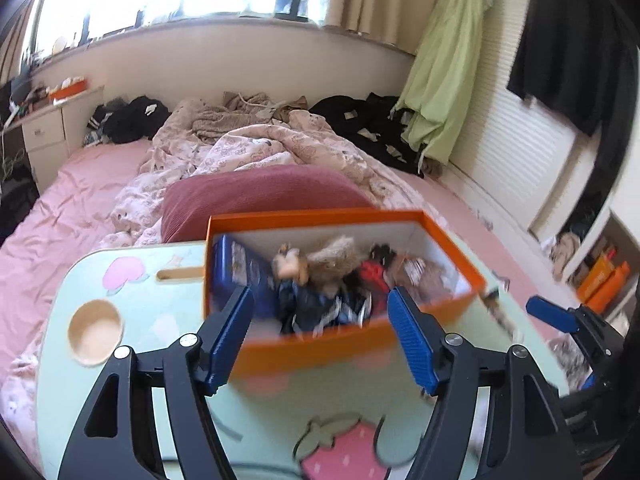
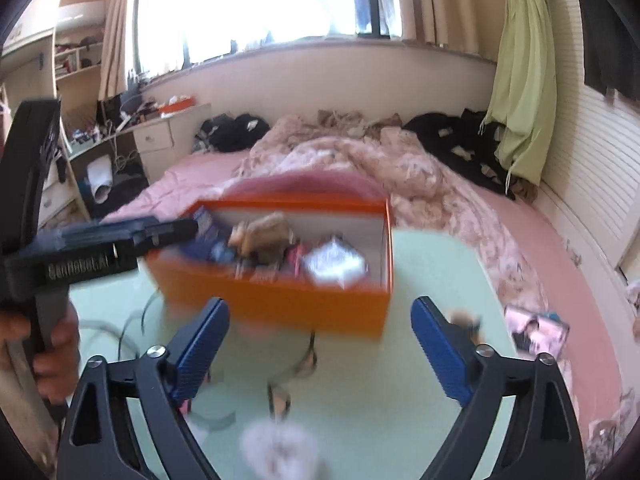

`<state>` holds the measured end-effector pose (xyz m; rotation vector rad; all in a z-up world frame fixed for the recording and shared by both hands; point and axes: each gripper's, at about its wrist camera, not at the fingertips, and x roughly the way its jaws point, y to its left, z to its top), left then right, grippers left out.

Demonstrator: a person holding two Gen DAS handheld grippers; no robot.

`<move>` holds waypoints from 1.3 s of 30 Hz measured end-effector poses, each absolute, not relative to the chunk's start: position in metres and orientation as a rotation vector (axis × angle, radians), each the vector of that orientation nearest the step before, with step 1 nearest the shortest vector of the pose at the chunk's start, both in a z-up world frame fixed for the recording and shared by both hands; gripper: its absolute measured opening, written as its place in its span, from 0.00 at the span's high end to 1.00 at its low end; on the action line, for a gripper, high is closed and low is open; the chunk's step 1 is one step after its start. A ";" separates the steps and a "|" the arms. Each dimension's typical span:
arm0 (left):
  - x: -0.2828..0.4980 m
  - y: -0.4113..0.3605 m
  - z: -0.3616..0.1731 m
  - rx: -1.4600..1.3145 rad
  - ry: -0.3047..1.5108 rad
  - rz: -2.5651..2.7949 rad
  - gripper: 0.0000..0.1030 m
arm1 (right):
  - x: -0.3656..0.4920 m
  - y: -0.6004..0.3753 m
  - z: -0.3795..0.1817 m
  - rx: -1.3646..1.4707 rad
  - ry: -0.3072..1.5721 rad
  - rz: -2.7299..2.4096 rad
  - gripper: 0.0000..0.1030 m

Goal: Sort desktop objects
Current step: 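Grasp the white fluffy ball with the right gripper and drop it into the box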

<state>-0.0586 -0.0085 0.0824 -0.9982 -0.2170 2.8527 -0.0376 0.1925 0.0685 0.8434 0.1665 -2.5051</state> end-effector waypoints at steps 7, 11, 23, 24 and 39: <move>-0.025 -0.015 0.074 -0.992 -0.257 2.859 0.32 | -0.011 0.192 0.012 1.011 0.281 -2.438 0.11; -0.021 -0.012 0.072 -1.001 -0.233 2.864 0.32 | -0.011 0.190 0.015 1.000 0.278 -2.400 0.68; -0.024 -0.023 0.068 -1.025 -0.285 2.879 0.32 | -0.090 0.170 0.126 0.752 0.112 -2.483 0.67; -0.024 -0.022 0.068 -1.027 -0.285 2.879 0.32 | -0.105 0.164 0.128 0.768 0.092 -2.479 0.66; -0.029 -0.016 0.063 -1.063 -0.260 2.871 0.32 | -0.099 0.158 0.105 0.826 0.197 -2.587 0.23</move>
